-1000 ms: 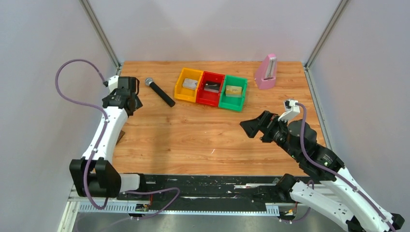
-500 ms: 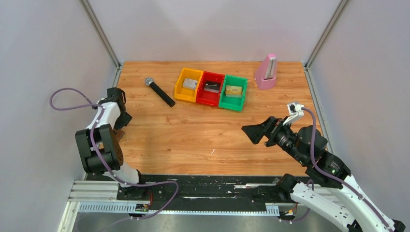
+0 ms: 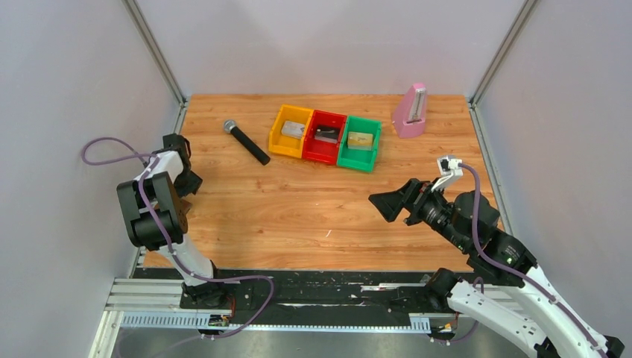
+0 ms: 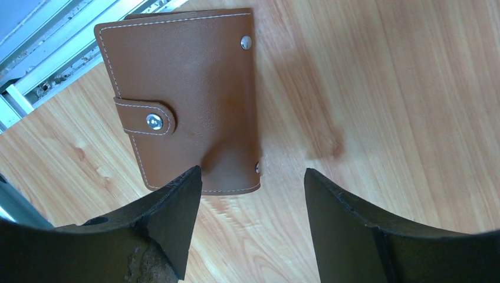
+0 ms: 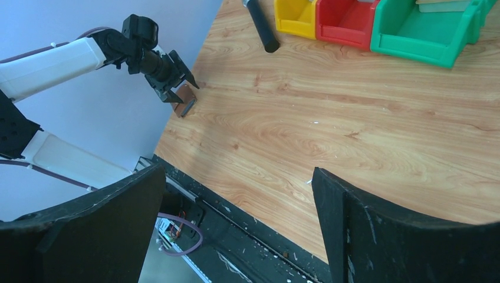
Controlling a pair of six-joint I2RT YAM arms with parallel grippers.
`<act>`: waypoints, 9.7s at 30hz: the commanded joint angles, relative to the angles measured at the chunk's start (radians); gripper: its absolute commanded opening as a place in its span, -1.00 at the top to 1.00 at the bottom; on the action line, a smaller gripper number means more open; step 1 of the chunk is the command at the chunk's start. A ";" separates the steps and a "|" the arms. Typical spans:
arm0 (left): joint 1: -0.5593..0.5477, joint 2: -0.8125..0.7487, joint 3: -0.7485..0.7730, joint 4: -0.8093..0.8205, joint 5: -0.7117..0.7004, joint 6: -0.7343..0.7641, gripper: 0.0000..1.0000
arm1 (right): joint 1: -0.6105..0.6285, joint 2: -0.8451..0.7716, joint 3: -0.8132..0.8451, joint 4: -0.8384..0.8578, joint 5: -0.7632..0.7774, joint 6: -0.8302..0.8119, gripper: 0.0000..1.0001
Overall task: Take the credit cards out of the card holder
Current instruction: Move the card holder to the center of the board, then open the card holder at the center of the board.
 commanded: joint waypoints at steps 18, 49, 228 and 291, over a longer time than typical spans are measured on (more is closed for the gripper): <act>0.030 0.044 0.013 0.009 0.152 0.014 0.81 | 0.005 -0.006 0.032 0.044 -0.004 0.001 -0.94; 0.056 -0.110 0.029 0.021 -0.011 0.067 -0.86 | 0.004 -0.016 0.052 0.035 0.009 -0.031 -0.93; -1.208 -0.119 -0.200 0.247 0.275 0.075 0.01 | 0.036 0.951 -0.383 0.817 -0.314 0.242 1.00; -1.111 -0.512 -0.501 0.661 0.566 -0.276 1.00 | 0.144 0.743 -0.240 0.486 -0.162 0.244 -0.40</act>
